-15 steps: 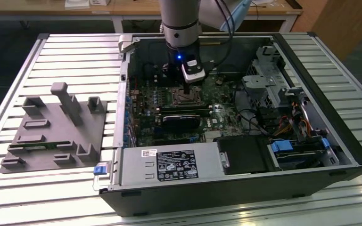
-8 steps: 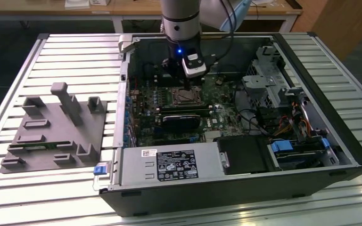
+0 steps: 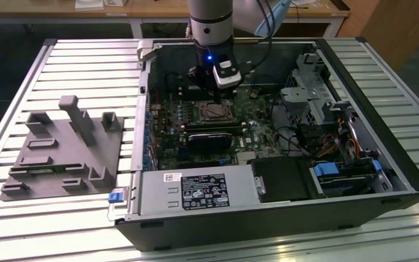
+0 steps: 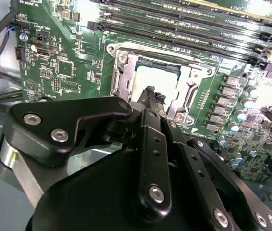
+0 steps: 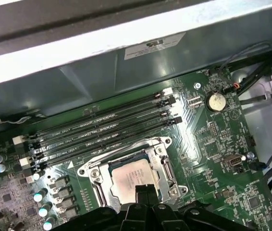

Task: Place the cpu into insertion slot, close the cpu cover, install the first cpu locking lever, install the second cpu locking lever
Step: 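Install the first cpu locking lever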

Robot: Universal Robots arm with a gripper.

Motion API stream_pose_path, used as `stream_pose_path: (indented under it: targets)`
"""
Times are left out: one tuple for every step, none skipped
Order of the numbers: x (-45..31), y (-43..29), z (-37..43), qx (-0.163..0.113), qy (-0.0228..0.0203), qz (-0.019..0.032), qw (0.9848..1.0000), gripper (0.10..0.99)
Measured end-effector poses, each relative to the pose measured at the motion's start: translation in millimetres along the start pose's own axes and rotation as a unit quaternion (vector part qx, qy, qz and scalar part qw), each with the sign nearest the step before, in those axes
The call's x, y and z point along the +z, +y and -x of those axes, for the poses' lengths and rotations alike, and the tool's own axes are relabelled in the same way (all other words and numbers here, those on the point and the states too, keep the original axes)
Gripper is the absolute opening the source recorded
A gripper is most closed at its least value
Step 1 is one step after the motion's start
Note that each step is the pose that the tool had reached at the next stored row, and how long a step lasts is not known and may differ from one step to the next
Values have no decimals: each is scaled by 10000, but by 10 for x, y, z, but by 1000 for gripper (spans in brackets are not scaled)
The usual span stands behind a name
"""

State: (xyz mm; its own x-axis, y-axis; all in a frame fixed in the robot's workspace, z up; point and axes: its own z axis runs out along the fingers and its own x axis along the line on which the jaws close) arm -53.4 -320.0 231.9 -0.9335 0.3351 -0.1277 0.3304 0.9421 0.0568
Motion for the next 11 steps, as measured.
stream_pose_path:
  targets:
    - [0, 0, 0, -18, 1, 1, 10000, 106]
    - [0, 0, 0, -23, 1, 2, 10000, 106]
    - [0, 0, 0, -27, 2, 3, 10000, 106]
    - [0, 1, 0, -32, 2, 3, 10000, 106]
    - [0, 1, 0, -35, 2, 4, 10000, 106]
    - [1, 1, 1, -36, 11, 1, 10000, 106]
    - [2, 1, 4, -37, 39, -9, 10000, 106]
    - [4, 2, 9, -35, 86, -25, 10000, 106]
    - [7, 3, 19, -33, 149, -47, 9999, 106]
    - [10, 5, 31, -32, 235, -78, 9997, 106]
    - [12, 6, 42, -32, 320, -108, 9994, 106]
